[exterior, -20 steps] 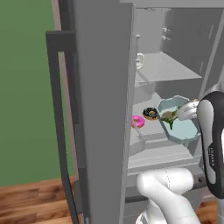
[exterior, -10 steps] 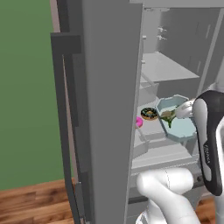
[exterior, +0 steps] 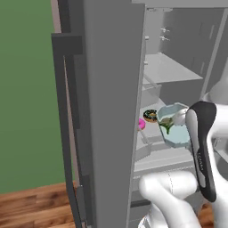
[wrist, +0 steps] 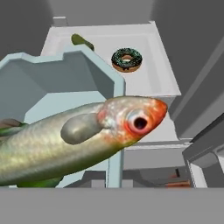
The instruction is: Place the tupperware on the second highest shelf of the fridge. Make space for the tupperware among the existing items by rearranging them on the shelves if needed. Close the fridge door when finished.
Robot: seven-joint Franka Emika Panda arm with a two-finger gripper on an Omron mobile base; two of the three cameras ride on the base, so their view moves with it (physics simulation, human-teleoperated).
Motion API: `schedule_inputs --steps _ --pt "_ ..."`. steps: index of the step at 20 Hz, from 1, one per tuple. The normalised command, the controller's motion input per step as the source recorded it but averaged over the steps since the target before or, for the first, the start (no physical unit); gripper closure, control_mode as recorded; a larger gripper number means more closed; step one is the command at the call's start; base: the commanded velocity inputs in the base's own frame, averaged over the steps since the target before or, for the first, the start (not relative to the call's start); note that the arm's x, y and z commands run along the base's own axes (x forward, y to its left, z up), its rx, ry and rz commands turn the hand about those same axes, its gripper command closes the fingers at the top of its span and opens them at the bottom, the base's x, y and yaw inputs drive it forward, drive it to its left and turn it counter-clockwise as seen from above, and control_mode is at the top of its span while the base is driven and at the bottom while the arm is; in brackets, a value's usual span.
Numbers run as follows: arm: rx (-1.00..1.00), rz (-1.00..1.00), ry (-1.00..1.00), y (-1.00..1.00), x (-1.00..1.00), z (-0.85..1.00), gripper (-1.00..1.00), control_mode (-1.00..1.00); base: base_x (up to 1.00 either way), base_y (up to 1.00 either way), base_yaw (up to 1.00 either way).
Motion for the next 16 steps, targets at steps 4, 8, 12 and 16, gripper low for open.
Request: schedule_inputs --steps 4,8,12,16 --pt "0.0 0.0 -0.01 0.0 0.01 -0.53 1.0 -1.0 0.0 0.0 0.0" --pt "0.06 0.0 0.0 0.13 0.35 -0.15 1.0 -1.0 0.0 0.0 0.0" --pt "0.05 0.0 0.0 0.27 0.5 -0.01 1.0 -1.0 0.0 0.0 0.0" --pt "0.01 0.0 0.06 0.35 0.55 -0.02 1.0 -1.0 0.0 0.0 0.0"
